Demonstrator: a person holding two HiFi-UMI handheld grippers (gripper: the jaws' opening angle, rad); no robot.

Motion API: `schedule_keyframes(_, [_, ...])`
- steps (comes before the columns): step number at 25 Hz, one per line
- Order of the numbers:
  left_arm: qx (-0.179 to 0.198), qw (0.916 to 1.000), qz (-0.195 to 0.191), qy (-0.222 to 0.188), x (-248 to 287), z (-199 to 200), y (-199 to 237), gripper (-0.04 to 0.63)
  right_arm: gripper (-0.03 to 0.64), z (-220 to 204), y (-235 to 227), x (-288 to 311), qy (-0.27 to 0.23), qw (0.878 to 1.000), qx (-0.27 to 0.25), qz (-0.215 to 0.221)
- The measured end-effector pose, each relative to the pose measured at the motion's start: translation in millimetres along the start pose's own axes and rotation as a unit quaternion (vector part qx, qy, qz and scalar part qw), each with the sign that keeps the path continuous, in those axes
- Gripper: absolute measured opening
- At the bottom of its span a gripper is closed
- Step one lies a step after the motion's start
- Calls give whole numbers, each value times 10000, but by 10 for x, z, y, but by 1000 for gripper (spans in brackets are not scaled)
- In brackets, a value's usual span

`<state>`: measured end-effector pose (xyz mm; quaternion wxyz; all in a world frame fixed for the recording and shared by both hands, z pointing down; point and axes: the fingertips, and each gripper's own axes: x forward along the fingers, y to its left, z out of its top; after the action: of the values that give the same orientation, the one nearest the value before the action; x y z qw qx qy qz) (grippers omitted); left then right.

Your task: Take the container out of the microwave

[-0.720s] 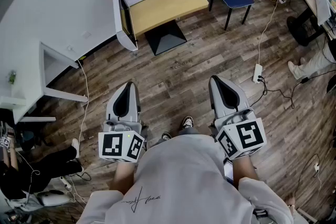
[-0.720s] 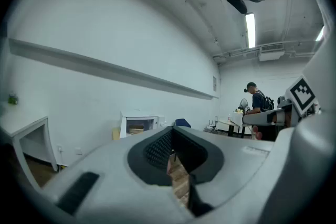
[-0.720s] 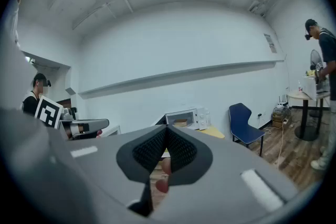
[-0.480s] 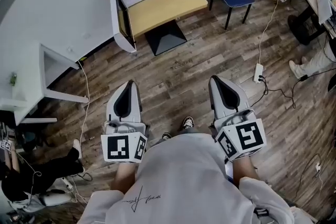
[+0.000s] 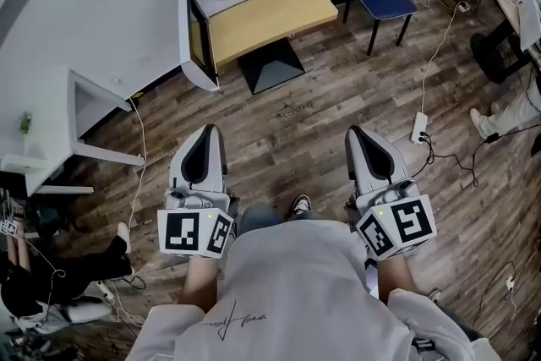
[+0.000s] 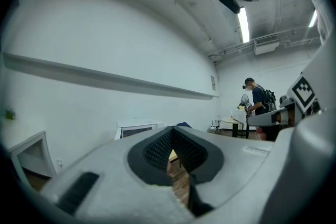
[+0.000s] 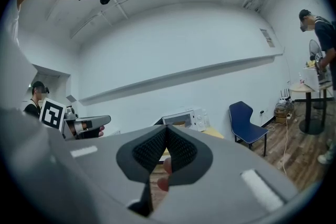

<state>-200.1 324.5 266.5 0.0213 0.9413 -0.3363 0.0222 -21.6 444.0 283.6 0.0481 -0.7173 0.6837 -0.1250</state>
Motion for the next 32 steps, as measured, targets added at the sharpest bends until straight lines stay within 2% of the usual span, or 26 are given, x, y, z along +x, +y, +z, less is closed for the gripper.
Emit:
schedule_keyframes(4, [-1, 10000, 63, 0, 76, 34, 38, -2, 12, 11, -115, 77, 66, 9999, -78, 10])
schedule_keyframes(10, [-212, 9997, -34, 66, 256, -31, -30, -2, 12, 152, -322, 120, -274, 9994, -21, -212])
schedule_keyframes(17, [-261, 9995, -163, -50, 628, -19, 31, -2, 12, 164, -481, 399, -221, 9994, -71, -269])
schedule_keyframes(25, [-367, 9988, -297, -101, 1275, 42, 176, -2, 12, 242, -626, 1046, -48, 9999, -83, -124])
schedule_keyframes(32, [-529, 9983, -241, 21, 1847, 25, 545, -2, 12, 294, -717, 1802, 201, 9997, -70, 73])
